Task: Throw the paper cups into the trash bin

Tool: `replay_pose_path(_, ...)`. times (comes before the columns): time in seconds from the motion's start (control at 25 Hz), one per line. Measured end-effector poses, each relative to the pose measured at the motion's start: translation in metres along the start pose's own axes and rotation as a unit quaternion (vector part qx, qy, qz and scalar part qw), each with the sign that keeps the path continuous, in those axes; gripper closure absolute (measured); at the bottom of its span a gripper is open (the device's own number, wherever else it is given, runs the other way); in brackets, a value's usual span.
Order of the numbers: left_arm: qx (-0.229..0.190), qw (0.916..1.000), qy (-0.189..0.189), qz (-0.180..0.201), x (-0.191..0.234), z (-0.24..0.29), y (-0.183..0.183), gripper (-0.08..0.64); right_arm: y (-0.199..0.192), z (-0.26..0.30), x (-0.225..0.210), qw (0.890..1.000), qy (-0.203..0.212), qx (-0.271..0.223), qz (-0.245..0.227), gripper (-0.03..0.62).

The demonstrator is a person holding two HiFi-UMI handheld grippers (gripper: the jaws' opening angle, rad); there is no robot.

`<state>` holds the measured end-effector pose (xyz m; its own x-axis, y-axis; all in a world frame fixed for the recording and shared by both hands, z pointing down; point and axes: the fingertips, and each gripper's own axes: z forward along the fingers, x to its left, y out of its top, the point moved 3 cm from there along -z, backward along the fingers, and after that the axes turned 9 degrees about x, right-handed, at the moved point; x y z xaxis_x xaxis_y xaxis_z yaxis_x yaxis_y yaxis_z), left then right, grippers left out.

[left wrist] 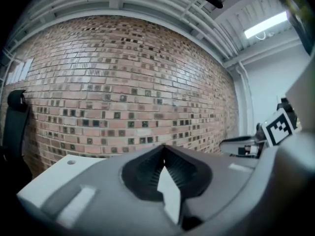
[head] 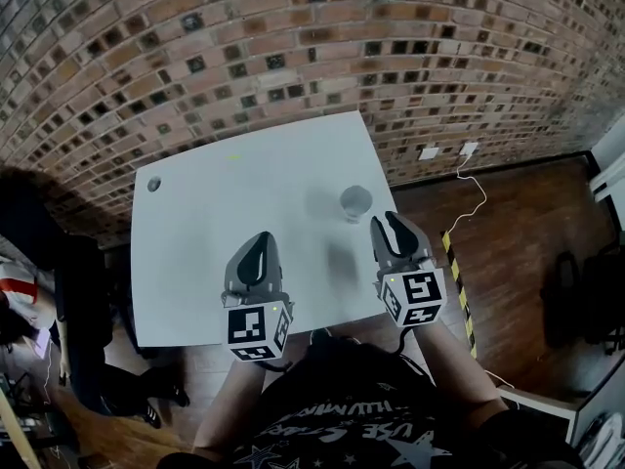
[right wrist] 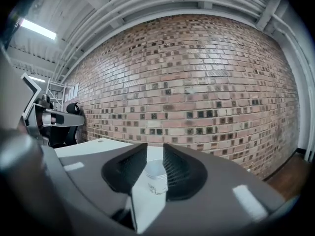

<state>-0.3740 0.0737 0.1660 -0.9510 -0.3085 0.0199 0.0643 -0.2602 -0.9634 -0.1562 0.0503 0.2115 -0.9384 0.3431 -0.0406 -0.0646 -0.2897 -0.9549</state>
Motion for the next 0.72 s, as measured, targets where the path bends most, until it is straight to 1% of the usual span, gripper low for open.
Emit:
replay_pose_path(0.12, 0.005, 0.9999, -0.015, 0.002, 0.006, 0.010, -0.005, 0.555, -0.011, 0.010, 0.006, 1.000, 0.002, 0.018, -0.002, 0.413)
replay_pose_path(0.24, 0.010, 0.9996, -0.025, 0.001, 0.011, 0.019, -0.009, 0.555, -0.021, 0.021, 0.010, 0.999, -0.002, 0.035, -0.006, 0.344)
replay_pose_path(0.4, 0.015, 0.9994, -0.032, -0.001, 0.021, 0.027, -0.014, 0.555, -0.031, 0.035, 0.014, 0.998, -0.012, 0.054, -0.010, 0.272)
replay_pose_path(0.52, 0.019, 0.9992, -0.035, -0.004, 0.026, 0.031, -0.016, 0.555, -0.036, 0.045, 0.016, 0.998, -0.027, 0.059, -0.016, 0.181)
replay_pose_path(0.6, 0.025, 0.9990, -0.036, -0.004, 0.027, 0.032, -0.021, 0.555, -0.040, 0.049, 0.017, 0.997, -0.033, 0.063, -0.023, 0.149)
replay_pose_path(0.72, 0.037, 0.9987, -0.035, -0.006, 0.028, 0.038, -0.028, 0.555, -0.047, 0.057, 0.018, 0.997, -0.027, 0.074, -0.022, 0.134)
